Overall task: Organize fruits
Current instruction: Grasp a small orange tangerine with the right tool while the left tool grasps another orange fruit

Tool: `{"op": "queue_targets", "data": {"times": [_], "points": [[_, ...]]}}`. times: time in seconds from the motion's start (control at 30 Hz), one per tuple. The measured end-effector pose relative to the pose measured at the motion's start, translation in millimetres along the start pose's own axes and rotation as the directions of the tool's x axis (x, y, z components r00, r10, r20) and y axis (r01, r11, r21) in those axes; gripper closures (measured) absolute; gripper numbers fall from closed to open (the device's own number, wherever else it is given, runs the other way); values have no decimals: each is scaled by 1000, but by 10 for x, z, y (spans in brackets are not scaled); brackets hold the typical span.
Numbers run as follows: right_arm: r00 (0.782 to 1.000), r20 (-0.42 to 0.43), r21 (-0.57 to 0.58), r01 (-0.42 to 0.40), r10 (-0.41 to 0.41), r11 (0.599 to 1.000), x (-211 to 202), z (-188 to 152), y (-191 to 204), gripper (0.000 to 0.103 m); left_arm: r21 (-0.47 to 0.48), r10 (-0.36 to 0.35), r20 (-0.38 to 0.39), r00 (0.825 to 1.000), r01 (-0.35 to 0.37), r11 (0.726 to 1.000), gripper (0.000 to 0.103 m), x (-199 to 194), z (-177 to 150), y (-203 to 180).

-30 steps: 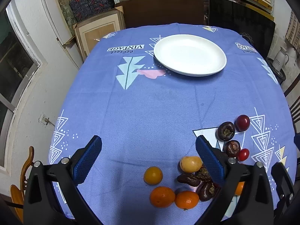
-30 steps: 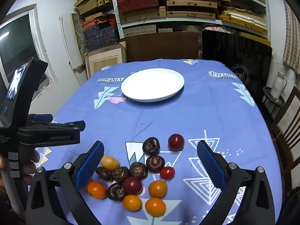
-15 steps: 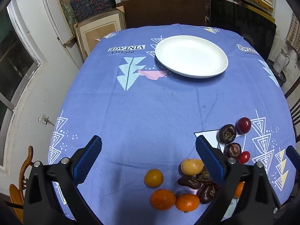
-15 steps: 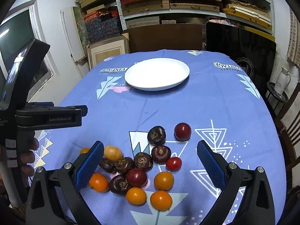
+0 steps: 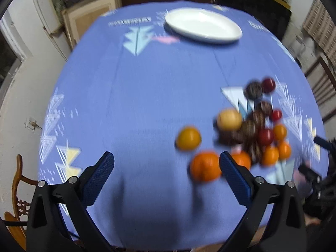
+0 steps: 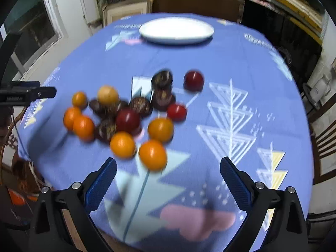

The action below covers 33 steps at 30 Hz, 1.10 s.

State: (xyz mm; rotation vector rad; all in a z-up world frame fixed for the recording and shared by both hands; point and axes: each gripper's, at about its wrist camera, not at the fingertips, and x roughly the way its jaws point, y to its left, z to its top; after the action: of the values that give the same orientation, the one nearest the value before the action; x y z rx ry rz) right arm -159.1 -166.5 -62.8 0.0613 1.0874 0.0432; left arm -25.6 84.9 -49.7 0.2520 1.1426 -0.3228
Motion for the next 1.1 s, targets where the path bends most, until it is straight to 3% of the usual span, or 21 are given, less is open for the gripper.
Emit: {"op": "queue_targets", "data": {"times": [0.1, 0.23, 0.43, 0.5, 0.53, 0.6, 0.97, 1.03, 1.1], "points": [[999, -31, -26, -14, 13, 1000, 95, -42, 53, 14, 16, -30, -18, 999, 31, 999, 5, 45, -142, -57], [996, -86, -48, -41, 37, 998, 302, 5, 146, 33, 69, -67, -23, 997, 69, 995, 5, 104, -236, -201], [996, -91, -97, -20, 11, 995, 464, 74, 194, 34, 36, -99, -53, 994, 101, 994, 5, 247, -245, -180], [994, -103, -106, -42, 31, 994, 500, 77, 206, 44, 40, -90, -52, 995, 92, 995, 5, 297, -234, -187], [993, -115, -104, -50, 38, 993, 523, 77, 199, 56, 43, -87, -54, 995, 89, 995, 5, 326, -224, -198], [993, -115, -105, -43, 30, 994, 529, 84, 194, 67, 46, -77, -55, 996, 79, 996, 5, 378, -210, -216], [989, -120, -17, -86, 83, 996, 470, 60, 82, 67, 18, -103, -63, 993, 105, 994, 6, 545, -97, -192], [988, -124, 0, -94, 93, 996, 466, 61, 65, 67, 26, -137, -61, 989, 139, 990, 21, 538, -93, -201], [987, -124, 6, -97, 97, 995, 459, 61, 54, 67, 28, -159, -62, 985, 161, 987, 25, 529, -87, -214]]}}
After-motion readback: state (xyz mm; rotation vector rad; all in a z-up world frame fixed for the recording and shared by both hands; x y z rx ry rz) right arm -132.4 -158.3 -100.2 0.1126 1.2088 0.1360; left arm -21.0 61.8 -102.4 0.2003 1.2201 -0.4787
